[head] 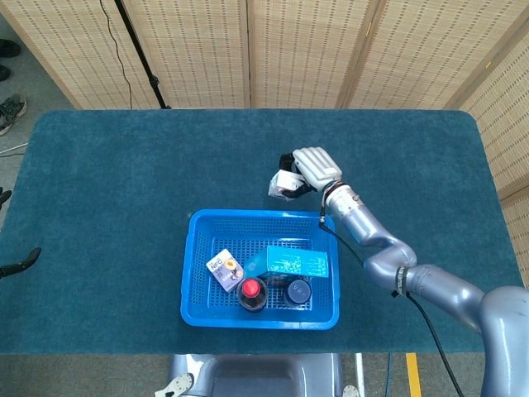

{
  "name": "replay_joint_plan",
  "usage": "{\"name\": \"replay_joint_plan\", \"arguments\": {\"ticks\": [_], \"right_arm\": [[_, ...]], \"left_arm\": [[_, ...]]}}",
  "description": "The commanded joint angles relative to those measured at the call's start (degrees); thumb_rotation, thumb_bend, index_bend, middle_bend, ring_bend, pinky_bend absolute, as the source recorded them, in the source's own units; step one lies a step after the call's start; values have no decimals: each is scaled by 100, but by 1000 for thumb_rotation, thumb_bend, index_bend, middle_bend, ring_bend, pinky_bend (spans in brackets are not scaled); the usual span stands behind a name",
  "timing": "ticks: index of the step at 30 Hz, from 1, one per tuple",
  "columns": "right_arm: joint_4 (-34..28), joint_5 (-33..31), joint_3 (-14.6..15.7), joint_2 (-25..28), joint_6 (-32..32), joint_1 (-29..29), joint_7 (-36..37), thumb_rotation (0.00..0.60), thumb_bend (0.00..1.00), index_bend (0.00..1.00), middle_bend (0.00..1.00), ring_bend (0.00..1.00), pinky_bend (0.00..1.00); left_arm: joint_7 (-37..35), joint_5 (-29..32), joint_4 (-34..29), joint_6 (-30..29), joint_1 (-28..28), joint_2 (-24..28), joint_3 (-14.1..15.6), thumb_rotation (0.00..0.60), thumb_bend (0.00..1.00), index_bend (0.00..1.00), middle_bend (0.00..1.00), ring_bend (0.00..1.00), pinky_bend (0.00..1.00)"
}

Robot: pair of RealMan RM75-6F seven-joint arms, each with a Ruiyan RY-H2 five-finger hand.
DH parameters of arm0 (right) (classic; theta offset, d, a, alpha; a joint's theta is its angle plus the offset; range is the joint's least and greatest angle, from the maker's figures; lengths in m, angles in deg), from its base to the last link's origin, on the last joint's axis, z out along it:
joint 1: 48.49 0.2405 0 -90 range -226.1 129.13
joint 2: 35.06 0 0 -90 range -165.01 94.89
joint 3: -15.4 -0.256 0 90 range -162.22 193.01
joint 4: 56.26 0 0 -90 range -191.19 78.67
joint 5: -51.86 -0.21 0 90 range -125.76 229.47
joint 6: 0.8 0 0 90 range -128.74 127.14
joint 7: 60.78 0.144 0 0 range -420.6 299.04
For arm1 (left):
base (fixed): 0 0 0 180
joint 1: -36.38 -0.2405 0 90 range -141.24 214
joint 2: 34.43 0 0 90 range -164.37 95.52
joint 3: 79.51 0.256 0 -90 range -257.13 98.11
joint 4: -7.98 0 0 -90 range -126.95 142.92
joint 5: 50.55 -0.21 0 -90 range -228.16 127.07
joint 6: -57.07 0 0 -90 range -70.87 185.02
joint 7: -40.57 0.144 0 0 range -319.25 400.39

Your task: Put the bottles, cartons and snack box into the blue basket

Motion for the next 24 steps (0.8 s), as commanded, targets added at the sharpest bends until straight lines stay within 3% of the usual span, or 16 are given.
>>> {"name": "replay_joint_plan", "arguments": {"ticks": [1, 7, 12, 24], "right_arm": [[-602, 177, -79, 535, 238, -163, -31, 600, 388, 589, 639, 618, 495], [-1767, 44, -188, 1319, 208, -374, 69, 600, 397, 590, 639, 618, 495], [-2610, -141, -76, 1802, -198, -403, 37, 600, 405, 591, 639, 618, 495], [-2658, -220, 343, 1640, -304, -355, -457, 600, 409, 584, 638, 609, 495]], "left_arm": [[-18, -21, -2, -8, -11, 4, 3, 600, 231, 0, 0, 0, 0], [-72, -78, 7, -7, -32, 17, 19, 600, 231, 0, 0, 0, 0], [-21, -104, -31, -16, -41, 22, 31, 600, 231, 0, 0, 0, 0], [-44, -138, -46, -45, -90, 36, 53, 600, 231, 0, 0, 0, 0]]}}
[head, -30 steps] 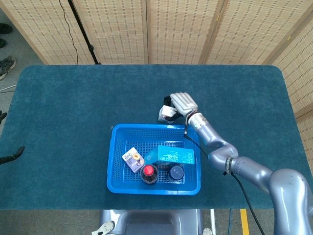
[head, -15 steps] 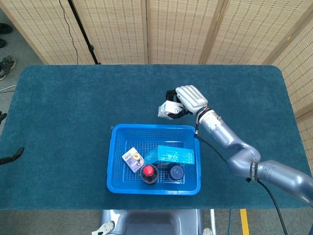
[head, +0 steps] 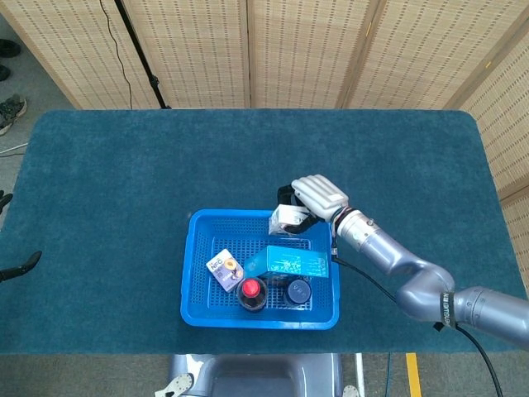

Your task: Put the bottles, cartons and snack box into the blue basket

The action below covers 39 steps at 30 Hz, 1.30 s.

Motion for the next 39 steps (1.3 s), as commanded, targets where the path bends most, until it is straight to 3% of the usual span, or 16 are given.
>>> {"name": "replay_joint_plan", "arguments": {"ticks": [1, 4, 5, 8, 10, 13, 16, 20, 22, 25, 28, 32, 35, 39], "right_arm": [[57, -11, 161, -68, -19, -9, -182, 600, 411, 580, 636, 604, 495], [64, -13, 309, -98, -21, -32, -362, 600, 403, 521, 597, 568, 495], [60, -13, 349, -106, -22, -42, -402, 600, 347, 467, 561, 536, 494], [186, 169, 538, -125, 116, -76, -786, 600, 8, 145, 278, 260, 460], [273, 176, 657, -180, 341, -123, -1209, 600, 0, 63, 125, 105, 394], [179, 13, 751, -199, 610, -219, -1650, 600, 0, 5, 5, 1, 251], [13, -101, 821, -95, 724, -279, -1938, 600, 0, 0, 0, 0, 118], [-319, -37, 885, 197, 1179, -476, -2339, 600, 0, 0, 0, 0, 31], [-577, 385, 1035, 611, 2103, -934, -2787, 600, 0, 0, 0, 0, 14], [-670, 848, 1266, 814, 2968, -1469, -3113, 600, 0, 0, 0, 0, 1], [-422, 1257, 1618, 836, 3725, -2077, -3465, 600, 0, 0, 0, 0, 0], [235, 1487, 1966, 606, 4211, -2712, -3333, 600, 0, 0, 0, 0, 0], [739, 1535, 2066, 394, 4520, -3112, -3069, 600, 0, 0, 0, 0, 0], [966, 1492, 2097, 213, 4849, -3530, -2813, 600, 0, 5, 0, 0, 0]], "left_arm": [[-21, -6, 9, 0, -8, 6, 2, 600, 231, 0, 0, 0, 0], [-63, -22, 26, 6, -16, 15, 8, 600, 231, 0, 0, 0, 0], [-71, -22, 29, 10, -18, 18, 9, 600, 231, 0, 0, 0, 0], [-109, -20, 21, 54, -12, 39, 15, 600, 231, 0, 0, 0, 0], [-153, -26, 7, 95, -8, 60, 25, 600, 231, 0, 0, 0, 0], [-118, -34, 3, 106, -2, 68, 30, 600, 232, 0, 0, 0, 0], [-51, -51, -17, 89, -3, 48, 40, 600, 231, 0, 0, 0, 0], [128, -88, -46, 24, -25, 11, 73, 600, 231, 0, 0, 0, 0], [360, -76, -35, -260, -129, -59, 56, 600, 231, 0, 0, 0, 0], [609, -57, -34, -496, -235, -186, 77, 600, 232, 0, 0, 0, 0], [751, -77, 57, -519, -321, -297, 202, 600, 232, 0, 0, 0, 0], [770, -147, 209, -514, -398, -397, 321, 600, 231, 0, 0, 0, 0], [813, -298, 274, -630, -493, -466, 416, 600, 231, 0, 0, 0, 0], [925, -398, 348, -783, -574, -603, 459, 600, 231, 0, 0, 0, 0]]}}
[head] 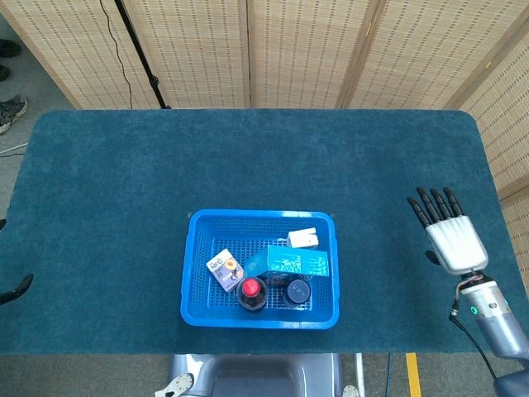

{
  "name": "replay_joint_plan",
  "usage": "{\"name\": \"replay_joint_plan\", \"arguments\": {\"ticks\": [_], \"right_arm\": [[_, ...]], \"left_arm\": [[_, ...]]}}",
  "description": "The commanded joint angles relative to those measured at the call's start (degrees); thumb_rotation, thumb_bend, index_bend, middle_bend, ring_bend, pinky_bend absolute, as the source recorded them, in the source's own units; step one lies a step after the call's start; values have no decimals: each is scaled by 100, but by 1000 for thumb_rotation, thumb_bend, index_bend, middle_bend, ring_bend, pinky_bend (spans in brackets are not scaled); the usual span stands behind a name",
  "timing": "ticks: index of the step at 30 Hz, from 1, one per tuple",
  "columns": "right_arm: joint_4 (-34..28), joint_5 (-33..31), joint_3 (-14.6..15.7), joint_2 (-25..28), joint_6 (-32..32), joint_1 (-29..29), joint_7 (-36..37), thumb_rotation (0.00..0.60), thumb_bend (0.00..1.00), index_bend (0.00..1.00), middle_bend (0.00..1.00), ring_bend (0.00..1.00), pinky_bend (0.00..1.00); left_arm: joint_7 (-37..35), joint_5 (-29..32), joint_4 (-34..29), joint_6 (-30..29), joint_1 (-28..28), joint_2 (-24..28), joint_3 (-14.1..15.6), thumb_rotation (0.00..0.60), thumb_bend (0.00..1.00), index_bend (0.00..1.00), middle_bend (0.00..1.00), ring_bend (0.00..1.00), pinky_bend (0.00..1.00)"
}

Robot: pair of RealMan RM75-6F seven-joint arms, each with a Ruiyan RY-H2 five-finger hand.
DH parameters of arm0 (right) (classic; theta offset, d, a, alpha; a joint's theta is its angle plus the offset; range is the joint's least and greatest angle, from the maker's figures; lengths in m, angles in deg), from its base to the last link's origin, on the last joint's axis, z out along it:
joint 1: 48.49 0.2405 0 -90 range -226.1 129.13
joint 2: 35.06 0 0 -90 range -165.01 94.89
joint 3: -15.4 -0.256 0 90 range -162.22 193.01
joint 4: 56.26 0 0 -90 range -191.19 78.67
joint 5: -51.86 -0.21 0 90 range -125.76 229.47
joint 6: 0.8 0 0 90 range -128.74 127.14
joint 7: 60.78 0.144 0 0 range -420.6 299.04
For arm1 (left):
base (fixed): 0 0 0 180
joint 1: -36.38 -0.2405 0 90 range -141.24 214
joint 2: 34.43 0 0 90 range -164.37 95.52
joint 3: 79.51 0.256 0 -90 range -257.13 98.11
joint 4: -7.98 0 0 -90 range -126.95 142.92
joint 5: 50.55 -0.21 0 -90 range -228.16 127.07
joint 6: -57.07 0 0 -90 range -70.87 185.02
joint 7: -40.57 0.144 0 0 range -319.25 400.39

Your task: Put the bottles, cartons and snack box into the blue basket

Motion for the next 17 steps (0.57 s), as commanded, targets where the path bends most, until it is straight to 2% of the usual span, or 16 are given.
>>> {"name": "replay_joint_plan", "arguments": {"ticks": [1, 7, 17], "right_arm": [[282, 68, 143, -223, 405, -471, 267, 600, 0, 5, 0, 0, 0], [141, 209, 152, -422, 957, -1010, 518, 600, 0, 0, 0, 0, 0], [-156, 443, 63, -319, 940, -1148, 385, 600, 0, 0, 0, 0, 0]], "left_arm": [[86, -83, 83, -98, -58, -115, 36, 600, 231, 0, 0, 0, 0], [479, -130, 149, -171, -73, -270, 47, 600, 231, 0, 0, 0, 0], [598, -166, 92, -135, -97, -297, 79, 600, 231, 0, 0, 0, 0]]}}
